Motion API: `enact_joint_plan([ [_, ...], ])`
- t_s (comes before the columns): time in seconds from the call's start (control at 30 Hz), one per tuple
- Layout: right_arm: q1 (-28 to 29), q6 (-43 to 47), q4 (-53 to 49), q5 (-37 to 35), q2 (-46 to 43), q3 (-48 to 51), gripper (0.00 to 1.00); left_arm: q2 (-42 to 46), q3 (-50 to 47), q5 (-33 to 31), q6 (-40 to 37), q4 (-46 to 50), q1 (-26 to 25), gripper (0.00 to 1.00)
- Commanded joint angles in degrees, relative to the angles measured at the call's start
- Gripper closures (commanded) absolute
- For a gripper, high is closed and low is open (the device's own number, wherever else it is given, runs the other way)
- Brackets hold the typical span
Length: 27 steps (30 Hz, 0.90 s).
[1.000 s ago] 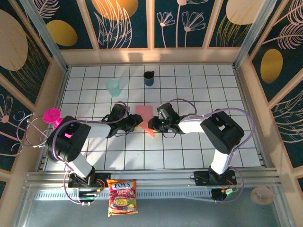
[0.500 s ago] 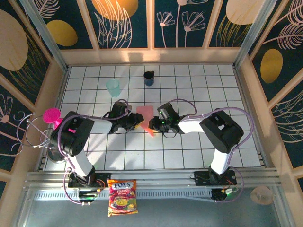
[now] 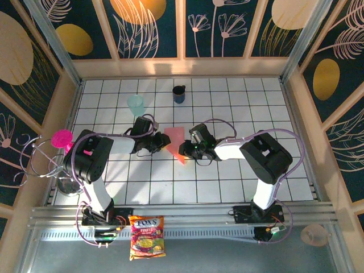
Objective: Fold a paper plane with a square sheet of paper (pick it up from the middle)
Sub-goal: Fourth fold the wing at the center of the table.
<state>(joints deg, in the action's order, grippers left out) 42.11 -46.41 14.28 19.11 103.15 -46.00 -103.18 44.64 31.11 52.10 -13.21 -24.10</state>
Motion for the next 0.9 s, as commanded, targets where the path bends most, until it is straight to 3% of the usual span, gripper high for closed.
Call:
enact_joint_plan([
  [0.0,-0.45,1.5,-1.77,-2.15,1.6,0.82,0.79,-1.41,1.31,1.32,-2.53,2.84,0.28,0.77],
  [0.27,-0.45,2.41,-1.64,-2.83,0.6,0.66,0.77,-1.02,1.59,1.24,-2.56,3.19,0.36,0.86],
  [0.4,-0.36,4.21,-2.17,-5.1,-1.98,0.52,0.71,0.14,1.41,0.23,-1.55,3.21,0.38,0.92],
  [0.6,3.19,11.37,-8.95,-18.53,-7.29,-2.82,0.61,4.59,0.53,-3.39,2.75,3.09,0.36,0.94],
  [0.73,9.08,16.4,-13.93,-31.57,-7.21,-6.01,0.61,8.5,0.01,-5.46,5.14,3.49,0.28,0.94],
  [0.87,13.77,18.78,-14.26,-37.7,-6.37,-8.15,0.61,9.9,0.61,-6.75,5.49,5.33,0.19,0.94],
])
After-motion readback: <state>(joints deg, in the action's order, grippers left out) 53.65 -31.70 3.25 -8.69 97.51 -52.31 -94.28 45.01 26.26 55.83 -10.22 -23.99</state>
